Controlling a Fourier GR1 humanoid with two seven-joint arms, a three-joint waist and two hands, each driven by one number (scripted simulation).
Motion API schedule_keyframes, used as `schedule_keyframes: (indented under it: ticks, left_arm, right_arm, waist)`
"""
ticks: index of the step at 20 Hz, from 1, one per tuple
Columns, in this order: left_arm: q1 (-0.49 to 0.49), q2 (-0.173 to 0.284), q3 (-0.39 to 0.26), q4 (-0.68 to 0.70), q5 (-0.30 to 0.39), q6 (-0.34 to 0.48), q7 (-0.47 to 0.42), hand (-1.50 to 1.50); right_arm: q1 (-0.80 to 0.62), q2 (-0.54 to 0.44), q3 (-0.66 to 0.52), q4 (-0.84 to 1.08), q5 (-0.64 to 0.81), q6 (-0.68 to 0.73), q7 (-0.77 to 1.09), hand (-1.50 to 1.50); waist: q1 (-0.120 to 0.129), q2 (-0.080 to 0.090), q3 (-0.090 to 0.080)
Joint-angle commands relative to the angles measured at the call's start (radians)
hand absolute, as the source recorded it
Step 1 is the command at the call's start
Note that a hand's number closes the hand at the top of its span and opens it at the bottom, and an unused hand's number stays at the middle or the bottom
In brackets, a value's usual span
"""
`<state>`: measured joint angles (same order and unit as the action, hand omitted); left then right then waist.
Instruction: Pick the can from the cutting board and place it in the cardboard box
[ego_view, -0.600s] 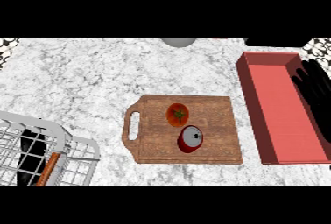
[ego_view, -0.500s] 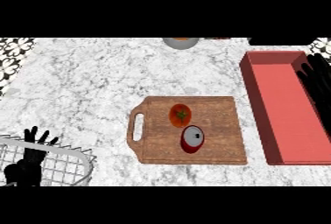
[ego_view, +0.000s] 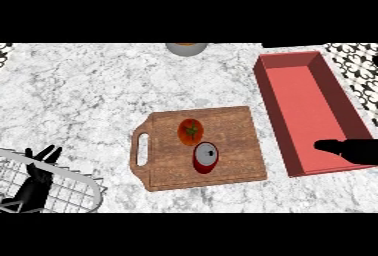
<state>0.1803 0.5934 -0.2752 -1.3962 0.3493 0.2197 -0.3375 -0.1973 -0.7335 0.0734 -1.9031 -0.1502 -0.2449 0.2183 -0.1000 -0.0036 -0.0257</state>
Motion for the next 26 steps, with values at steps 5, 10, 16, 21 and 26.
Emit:
schedule_keyframes:
  ticks: [5, 10, 16, 21, 26]
  left_arm:
    - [-0.239, 0.076, -0.040, -0.095, -0.070, -0.051, 0.005, 0.00]
    - [-0.305, 0.086, -0.062, -0.055, -0.044, -0.070, 0.024, 0.00]
    - [-0.363, 0.101, -0.114, -0.012, 0.001, -0.081, -0.017, 0.00]
    - [-0.420, 0.095, -0.165, 0.037, 0.038, -0.080, -0.032, 0.00]
    - [-0.464, 0.120, -0.202, 0.080, 0.083, -0.091, -0.063, 0.00]
  right_arm:
    - [0.054, -0.098, 0.168, -0.129, 0.276, 0.018, -0.015, -1.50]
    - [0.042, -0.201, 0.236, -0.177, 0.357, 0.115, 0.123, -1.50]
    - [-0.037, -0.285, 0.382, -0.231, 0.403, 0.314, 0.330, -1.50]
    - [-0.109, -0.265, 0.476, -0.292, 0.430, 0.414, 0.526, -1.50]
    - [-0.161, -0.196, 0.573, -0.285, 0.441, 0.490, 0.699, -1.50]
  waist:
    - [0.013, -0.005, 0.025]
    - [0.031, -0.005, 0.022]
    - [0.091, 0.001, 0.019]
    - [0.097, 0.000, 0.018]
    - [0.112, 0.002, 0.020]
